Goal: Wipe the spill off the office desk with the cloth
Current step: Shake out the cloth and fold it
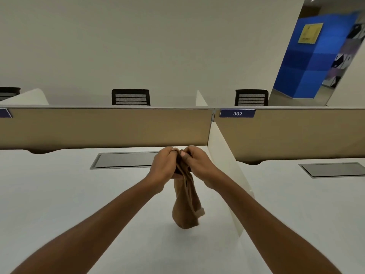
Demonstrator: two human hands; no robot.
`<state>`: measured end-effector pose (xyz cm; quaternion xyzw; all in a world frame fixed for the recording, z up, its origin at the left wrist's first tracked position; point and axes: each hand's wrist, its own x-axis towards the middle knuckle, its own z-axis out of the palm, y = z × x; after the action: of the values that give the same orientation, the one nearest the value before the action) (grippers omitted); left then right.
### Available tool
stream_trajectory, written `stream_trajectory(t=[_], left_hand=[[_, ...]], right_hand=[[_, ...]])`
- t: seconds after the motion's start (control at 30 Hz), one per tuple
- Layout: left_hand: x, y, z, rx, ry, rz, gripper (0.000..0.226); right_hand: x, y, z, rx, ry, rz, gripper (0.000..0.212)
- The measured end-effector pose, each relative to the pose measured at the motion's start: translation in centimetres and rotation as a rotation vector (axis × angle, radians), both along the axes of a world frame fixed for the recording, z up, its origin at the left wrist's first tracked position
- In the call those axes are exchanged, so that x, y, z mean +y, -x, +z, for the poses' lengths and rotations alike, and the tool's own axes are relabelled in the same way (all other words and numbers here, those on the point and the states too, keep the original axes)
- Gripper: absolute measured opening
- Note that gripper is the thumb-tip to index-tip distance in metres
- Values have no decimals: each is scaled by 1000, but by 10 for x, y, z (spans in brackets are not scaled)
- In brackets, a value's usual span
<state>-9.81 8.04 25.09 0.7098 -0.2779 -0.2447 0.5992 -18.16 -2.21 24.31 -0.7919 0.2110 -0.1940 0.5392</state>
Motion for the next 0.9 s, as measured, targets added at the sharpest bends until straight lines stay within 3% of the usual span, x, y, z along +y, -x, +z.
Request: stream_trajectory(t=[0.1,0.23,0.37,0.5,0.67,0.9], left_hand=[[-3,-3,11,15,-5,-47,34],[-6,-14,28,-144,-105,-123,38],[-5,-30,43,-144,-62,-274,30],[2,-71,32,-364,127,-101,27],[14,-96,-16,-461,9,-275,65],[6,-102,-56,-481,-170,-478,21]], right_hand=[[-5,-2,4,-40,-18,54,21],[-10,-8,8,-18,51,63,44],[-18,-12,16,-69,106,29,24],[-24,-14,24,-157,115,78,12],[-28,-19,26,-203,105,76,17],[-33,-22,26,-221,106,67,21]])
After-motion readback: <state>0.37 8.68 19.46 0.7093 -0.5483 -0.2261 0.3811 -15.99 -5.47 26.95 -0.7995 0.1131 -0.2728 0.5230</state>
